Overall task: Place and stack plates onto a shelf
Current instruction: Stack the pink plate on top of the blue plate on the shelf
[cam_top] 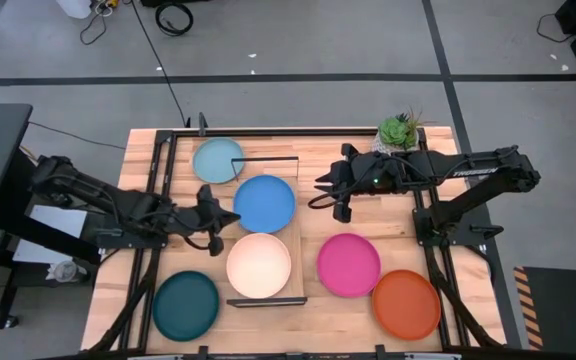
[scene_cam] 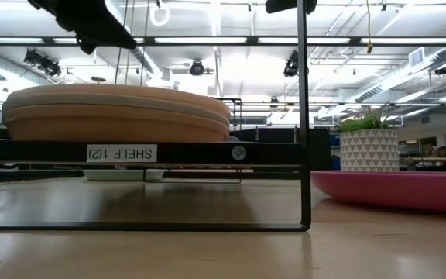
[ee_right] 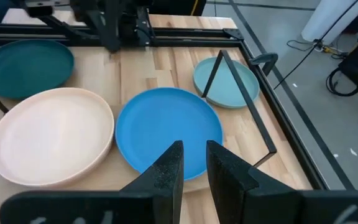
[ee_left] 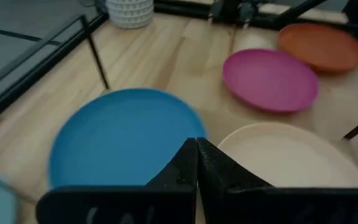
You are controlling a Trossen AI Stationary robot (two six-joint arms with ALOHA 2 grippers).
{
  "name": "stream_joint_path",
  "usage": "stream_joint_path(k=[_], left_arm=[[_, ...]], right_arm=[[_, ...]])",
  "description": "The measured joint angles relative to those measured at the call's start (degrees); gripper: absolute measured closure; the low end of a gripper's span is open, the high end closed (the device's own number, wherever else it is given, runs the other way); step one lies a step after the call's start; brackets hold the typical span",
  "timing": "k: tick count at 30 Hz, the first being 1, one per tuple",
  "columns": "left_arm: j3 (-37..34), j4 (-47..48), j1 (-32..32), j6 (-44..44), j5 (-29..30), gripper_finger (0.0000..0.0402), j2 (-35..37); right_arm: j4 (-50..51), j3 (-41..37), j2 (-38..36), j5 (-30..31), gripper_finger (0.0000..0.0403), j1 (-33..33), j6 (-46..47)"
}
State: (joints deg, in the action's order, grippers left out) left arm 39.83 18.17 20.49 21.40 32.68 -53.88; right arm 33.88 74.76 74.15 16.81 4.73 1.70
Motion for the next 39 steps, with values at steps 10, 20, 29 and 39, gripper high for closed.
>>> stream_joint_path(k=[10, 20, 29, 39], left_arm=[[-11.7, -7.6, -0.8, 2.5, 4.3, 0.0395, 11.9], [-21.6, -6.4, -1.6, 14.4, 17.0, 0.0395, 25.4], [-21.9, 0.6, -11.0, 25.7, 10.2, 0.0395, 26.2], [-21.9, 7.5, -27.5, 24.3, -7.5, 0.0395, 26.2]], right_arm=[[0.0, 0.0, 0.0, -1.5, 0.0328, -0.1, 0.1], [0.1, 0.0, 0.0, -1.9, 0.0328, 0.0, 2.8], [-0.1, 0.0, 0.0, -1.6, 0.0328, -0.2, 3.6], [-1.8, 0.0, 0.0, -1.5, 0.0328, -1.2, 2.9]])
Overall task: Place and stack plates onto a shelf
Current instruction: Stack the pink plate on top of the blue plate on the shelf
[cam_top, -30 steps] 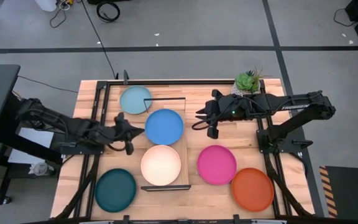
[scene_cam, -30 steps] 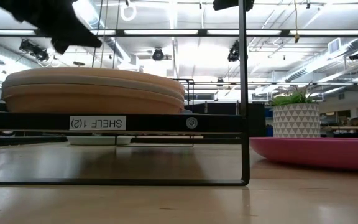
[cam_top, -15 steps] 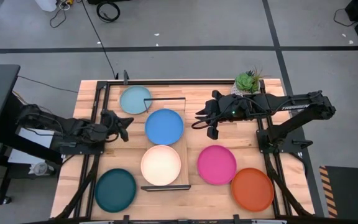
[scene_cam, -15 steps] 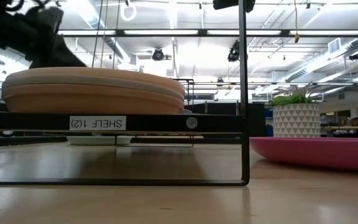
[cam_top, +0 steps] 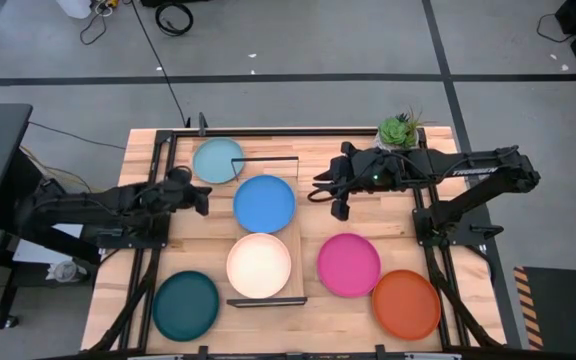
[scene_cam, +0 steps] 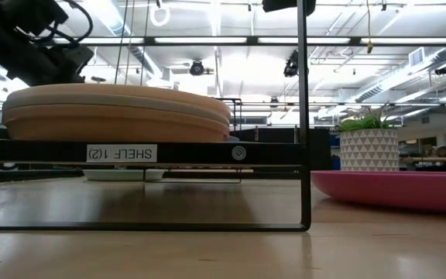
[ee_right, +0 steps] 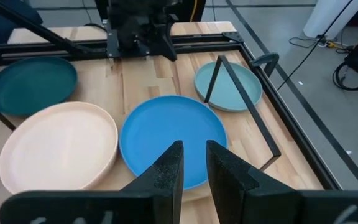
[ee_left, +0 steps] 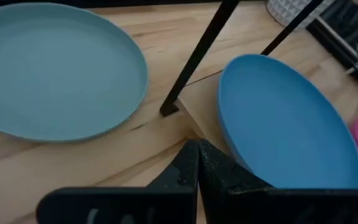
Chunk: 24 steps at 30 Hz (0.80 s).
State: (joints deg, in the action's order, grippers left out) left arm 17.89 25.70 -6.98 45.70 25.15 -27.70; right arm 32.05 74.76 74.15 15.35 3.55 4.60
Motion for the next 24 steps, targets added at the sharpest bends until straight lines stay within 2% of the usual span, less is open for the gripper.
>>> stream_joint_path(k=[7, 15, 18, 24], left_arm=[[0.0, 1.6, -11.3, -1.7, -7.6, 0.0395, -0.5], [1.1, 3.8, -24.5, -5.7, -26.0, 0.0395, -8.2], [4.7, 3.4, -27.3, -12.0, -28.4, 0.0395, -12.8], [10.8, 3.8, -30.8, -34.0, -28.3, 0.0387, -22.2]], right_arm=[[-0.7, 0.0, 0.0, 0.0, 0.0328, 0.0, 1.9], [-0.7, 0.0, 0.0, 0.0, 0.0328, -0.7, 1.8], [-0.7, 0.0, 0.0, 0.0, 0.0328, -1.5, 1.7], [-1.0, 0.0, 0.0, -0.3, 0.0328, -2.3, 1.7]])
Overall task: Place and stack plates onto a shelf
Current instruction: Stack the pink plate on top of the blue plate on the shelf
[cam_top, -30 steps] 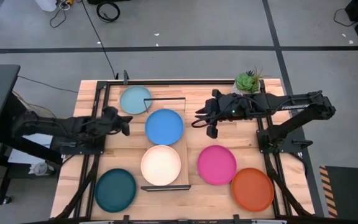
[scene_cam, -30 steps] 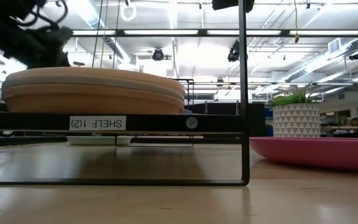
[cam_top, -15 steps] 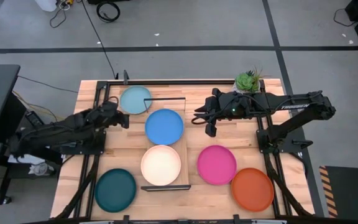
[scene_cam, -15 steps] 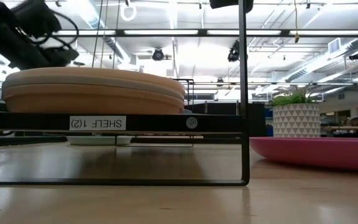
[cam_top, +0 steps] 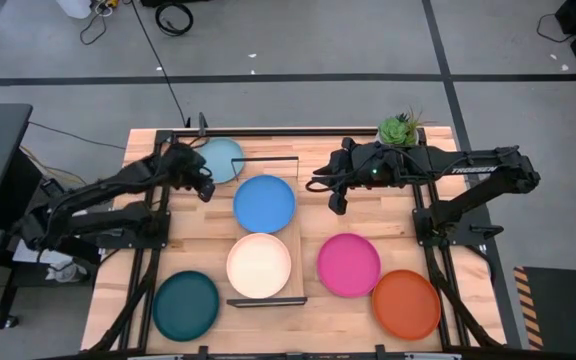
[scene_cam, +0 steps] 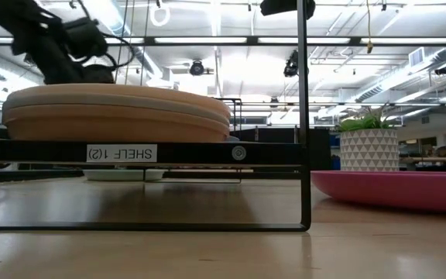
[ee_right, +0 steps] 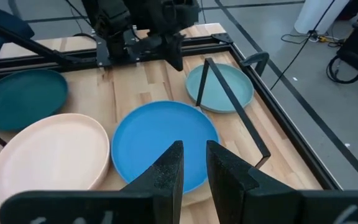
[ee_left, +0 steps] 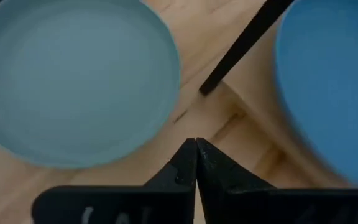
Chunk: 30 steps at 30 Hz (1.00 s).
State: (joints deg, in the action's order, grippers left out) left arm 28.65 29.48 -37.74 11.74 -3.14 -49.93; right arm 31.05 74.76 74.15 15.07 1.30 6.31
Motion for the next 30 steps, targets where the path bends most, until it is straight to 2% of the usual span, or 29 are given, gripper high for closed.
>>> stream_joint_path(k=[2, 6, 11, 15, 19, 24, 30], left_arm=[[1.1, 0.0, -0.5, -3.3, 0.1, 0.0372, -3.2], [1.9, 0.1, -0.7, -3.4, 0.9, 0.0326, -8.4], [1.9, 0.9, -0.7, -3.5, 0.9, 0.0281, -10.6], [1.9, 1.0, -0.7, -3.2, 0.2, 0.0273, -9.9], [1.9, 1.3, 0.2, -0.2, 0.0, 0.0272, -7.2], [1.9, 1.7, 2.8, 2.2, 0.0, 0.0272, -2.4], [1.9, 1.8, 7.4, 6.6, -0.1, 0.0272, 3.7]], right_arm=[[0.0, 0.0, 0.0, 0.0, 0.0328, 0.0, 0.2], [2.9, 0.0, 0.0, -1.6, 0.0328, 0.4, 2.9], [18.8, -0.5, 0.0, -13.6, 0.0328, 0.4, 9.7], [25.0, -4.7, 0.1, -20.1, 0.0328, 0.4, 14.9], [22.7, -12.2, 0.2, -24.7, 0.0327, 0.4, 17.5], [16.9, -20.9, 0.7, -27.0, 0.0316, 0.4, 17.9], [13.1, -26.4, 1.7, -25.1, 0.0280, 0.4, 18.1]])
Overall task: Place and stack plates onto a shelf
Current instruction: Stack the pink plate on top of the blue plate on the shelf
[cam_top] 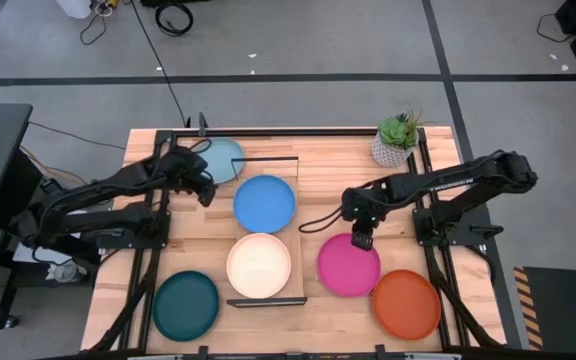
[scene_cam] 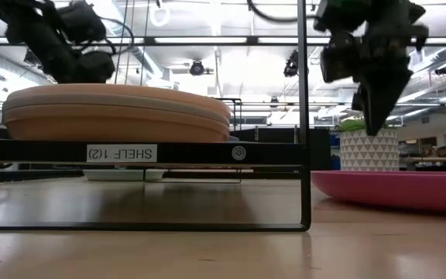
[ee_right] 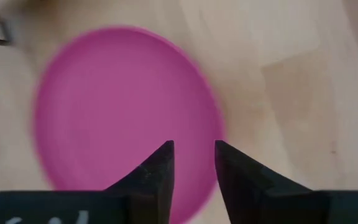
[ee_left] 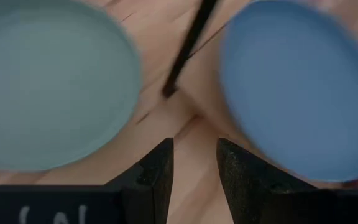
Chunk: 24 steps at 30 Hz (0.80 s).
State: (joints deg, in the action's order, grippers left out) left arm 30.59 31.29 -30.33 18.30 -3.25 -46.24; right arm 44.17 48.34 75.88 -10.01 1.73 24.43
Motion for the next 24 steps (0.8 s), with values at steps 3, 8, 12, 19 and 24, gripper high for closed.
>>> stream_joint_path(k=[3, 8, 12, 19, 24], left_arm=[[0.0, -0.1, 2.7, 0.6, 0.0, 0.0272, 3.1], [0.0, -1.2, 7.0, 0.9, 1.2, 0.0272, 7.8], [0.0, -1.6, 9.0, 3.2, 2.5, 0.0272, 10.3], [0.0, -1.6, 11.4, 6.5, 2.6, 0.0272, 11.9], [0.0, -2.4, 13.3, 6.7, 2.5, 0.0272, 11.9]], right_arm=[[-0.8, -1.6, 1.3, 2.8, 0.0263, -0.1, -2.5], [-5.3, -3.7, 4.6, 2.6, 0.0254, -0.1, -9.6], [-6.5, -4.0, 7.7, 5.1, 0.0259, -0.1, -11.4], [-7.7, -4.0, 12.2, 4.3, 0.0284, -0.1, -12.6], [-8.6, -3.7, 13.8, 1.8, 0.0336, -0.1, -12.1]])
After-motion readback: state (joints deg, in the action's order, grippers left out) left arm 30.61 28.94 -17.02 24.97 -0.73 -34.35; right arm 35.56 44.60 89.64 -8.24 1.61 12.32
